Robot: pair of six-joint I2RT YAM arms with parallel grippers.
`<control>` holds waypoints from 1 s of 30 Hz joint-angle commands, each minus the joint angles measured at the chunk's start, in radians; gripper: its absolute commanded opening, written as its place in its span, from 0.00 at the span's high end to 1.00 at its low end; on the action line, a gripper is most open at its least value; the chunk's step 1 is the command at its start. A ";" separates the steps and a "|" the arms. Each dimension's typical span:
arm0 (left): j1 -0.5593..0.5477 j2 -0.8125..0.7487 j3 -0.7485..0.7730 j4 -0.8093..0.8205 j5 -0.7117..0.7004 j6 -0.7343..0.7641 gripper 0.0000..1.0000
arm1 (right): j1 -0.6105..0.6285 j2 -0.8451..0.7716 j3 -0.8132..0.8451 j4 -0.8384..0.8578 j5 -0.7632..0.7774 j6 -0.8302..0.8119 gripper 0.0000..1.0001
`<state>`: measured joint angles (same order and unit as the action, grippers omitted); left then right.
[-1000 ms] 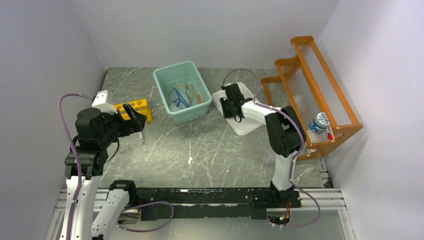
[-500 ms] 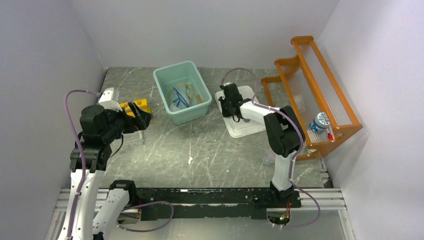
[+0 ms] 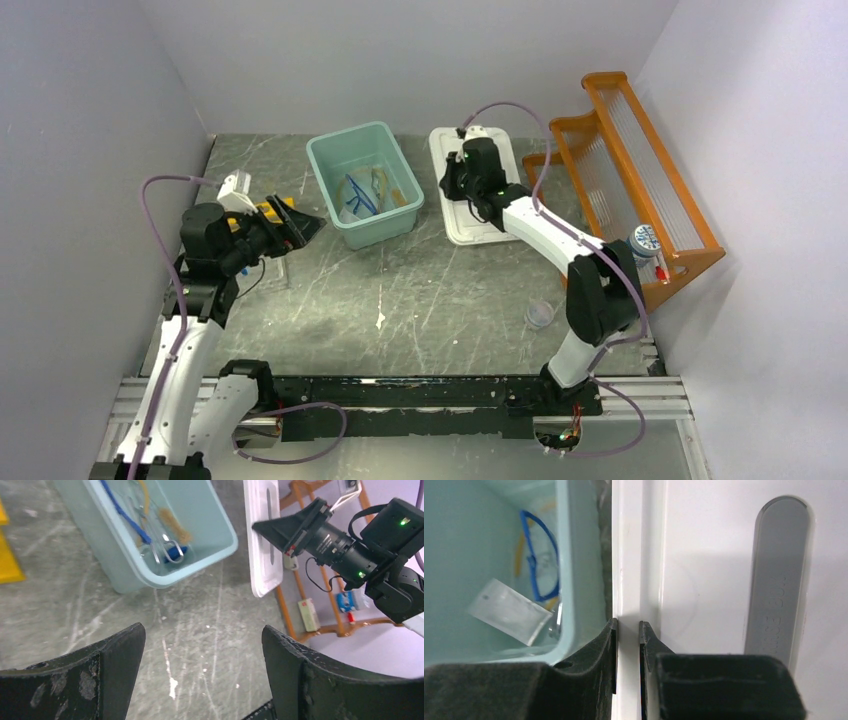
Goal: Organize the chemistry lab equipment
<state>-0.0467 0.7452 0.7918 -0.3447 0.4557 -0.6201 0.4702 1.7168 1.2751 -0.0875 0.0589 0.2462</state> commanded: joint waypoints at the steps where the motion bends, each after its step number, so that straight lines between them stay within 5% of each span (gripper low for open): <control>1: -0.090 0.036 0.001 0.171 0.042 -0.084 0.11 | -0.008 -0.095 0.024 0.064 -0.016 0.066 0.92; 10: -0.420 0.291 0.018 0.487 -0.045 -0.131 0.11 | -0.007 -0.164 0.098 0.038 -0.205 0.199 0.93; 14: -0.524 0.440 0.133 0.464 -0.120 -0.076 0.16 | 0.009 -0.152 0.135 0.054 -0.288 0.273 0.94; 25: -0.527 0.500 0.139 0.525 -0.269 -0.123 0.17 | 0.183 -0.003 0.348 -0.033 -0.201 0.246 0.94; 30: -0.472 0.476 0.112 0.436 -0.385 -0.204 0.37 | 0.252 0.096 0.459 -0.078 -0.157 0.220 0.94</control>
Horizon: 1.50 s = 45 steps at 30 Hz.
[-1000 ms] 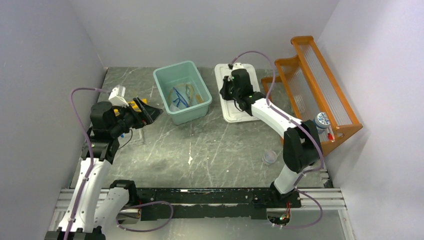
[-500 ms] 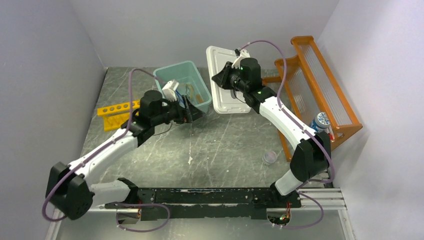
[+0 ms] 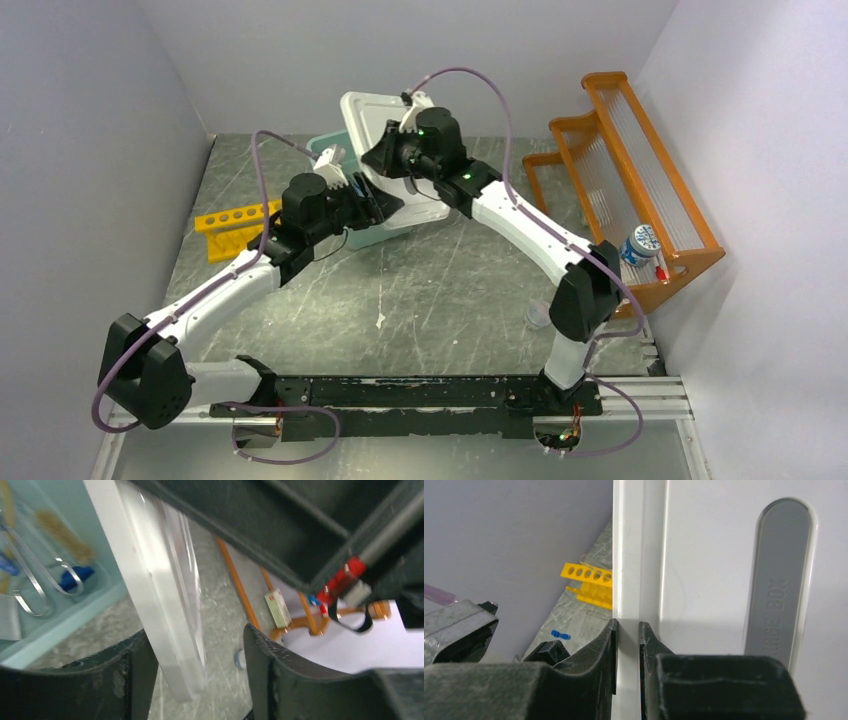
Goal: Organize the chemistry lab equipment
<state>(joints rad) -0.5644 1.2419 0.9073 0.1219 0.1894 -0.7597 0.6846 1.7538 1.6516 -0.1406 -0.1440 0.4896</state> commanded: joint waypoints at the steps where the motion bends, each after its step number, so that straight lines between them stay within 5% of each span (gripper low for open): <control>1: 0.068 -0.032 -0.027 -0.039 -0.124 -0.088 0.40 | 0.048 0.080 0.097 -0.031 0.049 -0.026 0.94; 7: 0.121 -0.143 -0.182 -0.009 -0.175 -0.084 0.35 | 0.125 0.229 0.224 -0.077 0.125 -0.125 0.93; 17: 0.165 -0.144 -0.195 -0.119 -0.292 -0.077 0.35 | 0.190 0.498 0.486 -0.192 0.185 -0.198 0.90; 30: 0.202 -0.130 -0.149 -0.177 -0.269 -0.002 0.26 | 0.150 0.477 0.528 -0.186 0.150 -0.087 0.55; 38: 0.214 -0.101 -0.134 -0.150 -0.215 0.002 0.26 | 0.048 0.318 0.364 -0.139 0.126 -0.070 0.50; 40: 0.220 -0.090 -0.127 -0.143 -0.204 0.011 0.41 | 0.004 0.261 0.270 -0.127 0.140 -0.073 0.47; 45: 0.228 -0.018 -0.067 -0.189 -0.225 0.051 0.49 | -0.107 0.191 0.092 -0.138 0.151 -0.155 0.36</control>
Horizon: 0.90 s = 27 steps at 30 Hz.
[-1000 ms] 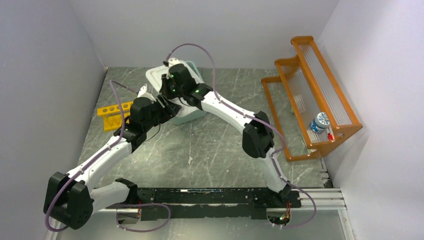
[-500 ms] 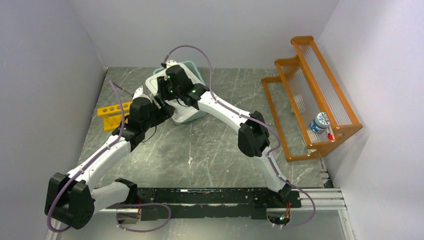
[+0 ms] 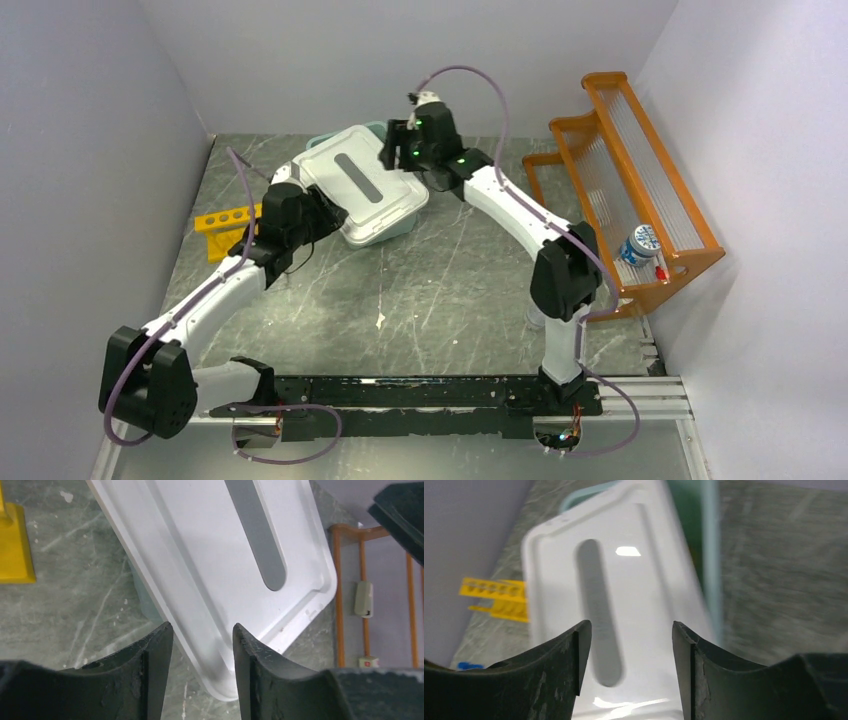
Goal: Organize the chemistry lab equipment
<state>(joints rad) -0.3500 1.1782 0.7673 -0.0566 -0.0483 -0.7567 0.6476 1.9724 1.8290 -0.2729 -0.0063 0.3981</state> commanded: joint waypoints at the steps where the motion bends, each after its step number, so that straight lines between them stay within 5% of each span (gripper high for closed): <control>1: 0.014 0.067 0.082 -0.013 0.010 0.059 0.50 | -0.085 -0.018 -0.090 -0.030 -0.025 -0.091 0.36; 8: 0.019 0.142 0.165 -0.060 -0.036 0.116 0.53 | -0.095 0.035 -0.078 -0.122 -0.072 -0.196 0.40; 15: 0.029 0.210 0.248 -0.084 -0.025 0.174 0.56 | -0.097 0.040 -0.100 -0.108 -0.011 -0.173 0.64; 27: 0.039 0.333 0.350 -0.112 -0.055 0.211 0.55 | -0.097 0.091 -0.084 -0.078 0.070 -0.074 0.71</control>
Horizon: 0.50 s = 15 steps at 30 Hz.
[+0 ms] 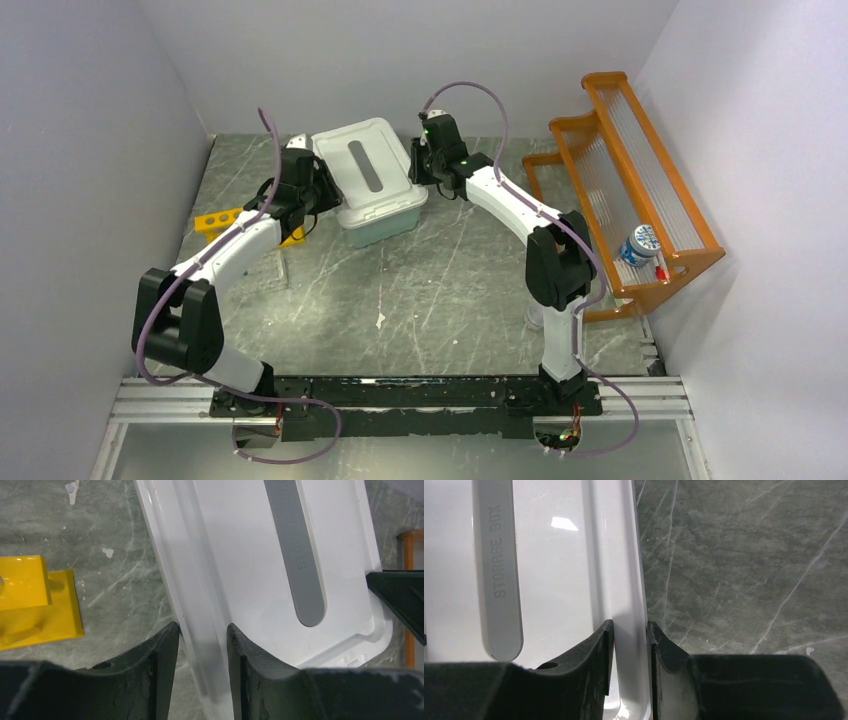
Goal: Organize the chemistry lab equipment
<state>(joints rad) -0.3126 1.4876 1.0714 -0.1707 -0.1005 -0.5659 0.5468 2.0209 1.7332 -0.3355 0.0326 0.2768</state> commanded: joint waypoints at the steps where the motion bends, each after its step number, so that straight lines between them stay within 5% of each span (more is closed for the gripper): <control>1: 0.003 0.033 0.055 0.001 0.003 0.026 0.54 | 0.004 0.047 0.008 -0.019 0.039 0.060 0.71; 15: 0.015 0.061 0.099 -0.080 0.032 0.008 0.56 | 0.005 0.079 0.045 -0.070 0.030 0.078 0.69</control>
<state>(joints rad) -0.3042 1.5517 1.1290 -0.2024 -0.1146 -0.5518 0.5472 2.0483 1.7721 -0.3584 0.0795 0.3504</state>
